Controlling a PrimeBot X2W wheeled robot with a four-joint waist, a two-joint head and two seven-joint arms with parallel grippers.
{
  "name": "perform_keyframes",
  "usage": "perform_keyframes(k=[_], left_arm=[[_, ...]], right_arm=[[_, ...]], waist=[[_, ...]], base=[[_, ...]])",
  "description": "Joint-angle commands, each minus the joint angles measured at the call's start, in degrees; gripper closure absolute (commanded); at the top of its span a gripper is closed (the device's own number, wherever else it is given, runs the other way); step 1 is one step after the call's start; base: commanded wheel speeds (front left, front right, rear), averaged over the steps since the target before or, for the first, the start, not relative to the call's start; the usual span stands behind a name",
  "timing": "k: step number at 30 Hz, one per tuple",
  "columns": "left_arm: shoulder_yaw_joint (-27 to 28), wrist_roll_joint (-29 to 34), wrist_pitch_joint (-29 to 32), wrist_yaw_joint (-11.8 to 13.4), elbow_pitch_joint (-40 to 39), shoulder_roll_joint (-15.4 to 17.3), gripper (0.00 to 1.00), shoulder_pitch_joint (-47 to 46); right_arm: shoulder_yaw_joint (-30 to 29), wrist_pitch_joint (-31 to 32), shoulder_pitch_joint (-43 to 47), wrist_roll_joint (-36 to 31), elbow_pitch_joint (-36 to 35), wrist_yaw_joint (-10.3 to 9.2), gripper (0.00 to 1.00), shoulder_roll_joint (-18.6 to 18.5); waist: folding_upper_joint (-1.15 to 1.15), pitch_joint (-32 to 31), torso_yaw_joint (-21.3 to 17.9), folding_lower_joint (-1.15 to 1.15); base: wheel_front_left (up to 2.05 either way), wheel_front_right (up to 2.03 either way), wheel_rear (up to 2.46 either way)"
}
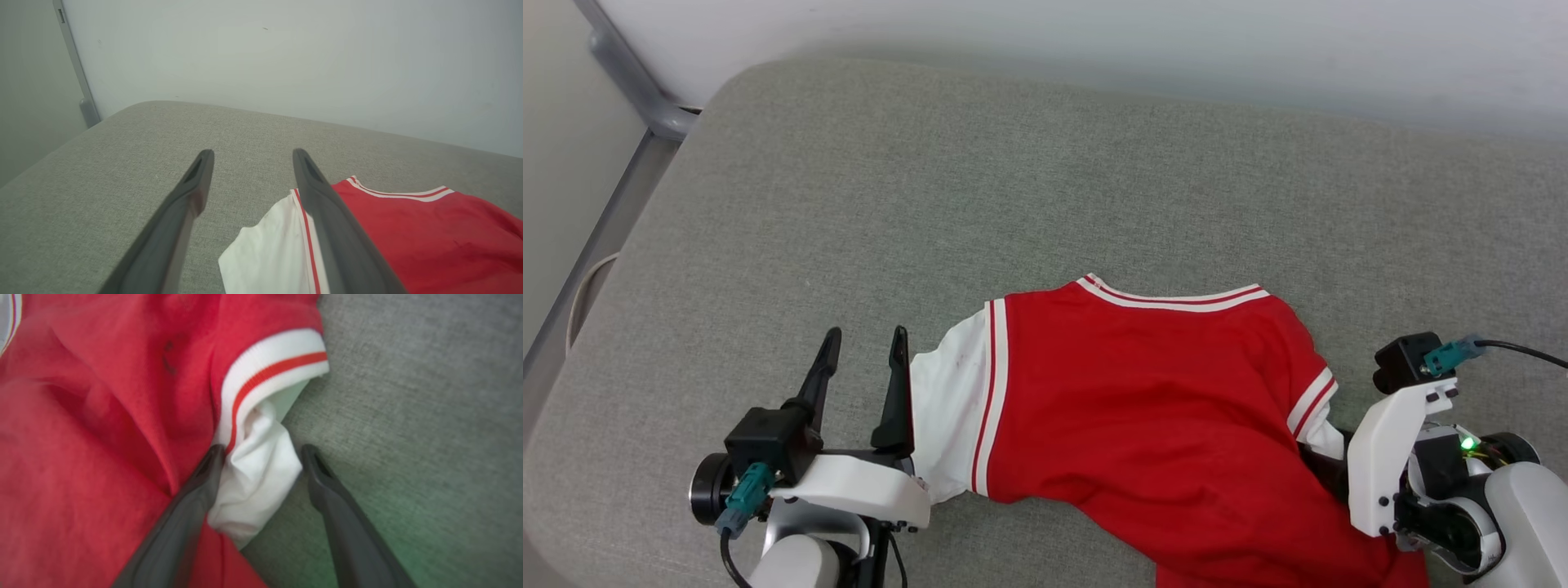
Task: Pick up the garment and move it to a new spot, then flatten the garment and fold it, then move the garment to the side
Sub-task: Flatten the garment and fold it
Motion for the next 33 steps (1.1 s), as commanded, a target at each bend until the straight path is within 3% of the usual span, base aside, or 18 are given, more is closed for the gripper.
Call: perform_keyframes(k=[1, 2, 11, 17, 23, 27, 28, 29, 30, 33], left_arm=[[0.6, 0.4, -0.3, -0.3, -0.3, -0.5, 0.0, 0.0], [1.1, 1.3, -0.3, -0.5, -0.6, -0.5, 0.0, 0.0], [4.1, 3.8, -0.3, -2.3, 0.2, -1.7, 0.0, 1.6], [5.1, 4.6, -0.3, -3.1, 1.1, -2.2, 0.0, 2.5], [5.5, 4.6, -0.3, -3.7, 1.8, -2.6, 0.0, 3.4], [5.7, 4.6, -0.3, -4.0, 2.5, -2.6, 0.0, 3.2], [5.8, 4.5, -0.3, -4.1, 2.7, -2.7, 0.0, 3.2], [5.7, 4.5, -0.3, -4.1, 2.9, -2.7, 0.0, 3.2], [5.8, 4.5, -0.3, -4.1, 3.0, -2.8, 0.0, 3.2], [5.8, 4.3, -0.3, -4.2, 3.6, -2.8, 0.0, 3.3]], right_arm=[[2.1, 1.5, 2.0, 0.7, 2.4, 0.0, 0.71, 1.0], [2.4, 1.4, 2.1, 1.2, 2.5, 0.0, 1.0, 0.9], [-0.8, -7.1, -3.5, -0.2, -3.5, -0.02, 1.0, -2.9], [-7.9, -8.7, -1.8, -3.1, -7.2, -0.03, 1.0, -4.6], [-18.8, -8.7, 5.1, -7.2, -6.8, -0.02, 1.0, -2.5], [-24.5, -10.5, 9.5, -9.7, -3.9, -0.02, 1.0, 1.4], [-25.2, -11.2, 10.4, -10.2, -3.1, -0.02, 0.96, 2.5], [-25.9, -12.2, 10.6, -10.4, -2.6, -0.02, 0.62, 3.7], [-26.3, -13.2, 11.1, -10.7, -1.9, -0.02, 0.0, 4.7], [-26.3, -19.2, 11.2, -10.9, -1.6, -0.01, 0.0, 7.0]], waist=[[0.0, 0.1, -0.2, 0.0], [0.0, 0.0, -0.5, 0.0], [0.0, -2.6, -4.3, 0.0], [0.0, -4.5, -7.1, 0.0], [0.0, -4.8, -8.6, 0.0], [0.0, -4.4, -9.2, 0.0], [0.0, -4.3, -9.3, 0.0], [0.0, -4.3, -9.5, 0.0], [0.0, -4.3, -9.6, 0.0], [0.0, -4.4, -9.9, 0.0]], base=[[0.0, 0.0, 0.0], [0.0, 0.0, 0.0], [0.0, 0.0, 0.0], [0.0, 0.0, 0.0], [0.0, 0.0, 0.0], [0.0, 0.0, 0.0], [0.0, 0.0, 0.0], [0.0, 0.0, 0.0], [0.0, 0.0, 0.0], [0.0, 0.0, 0.0]])
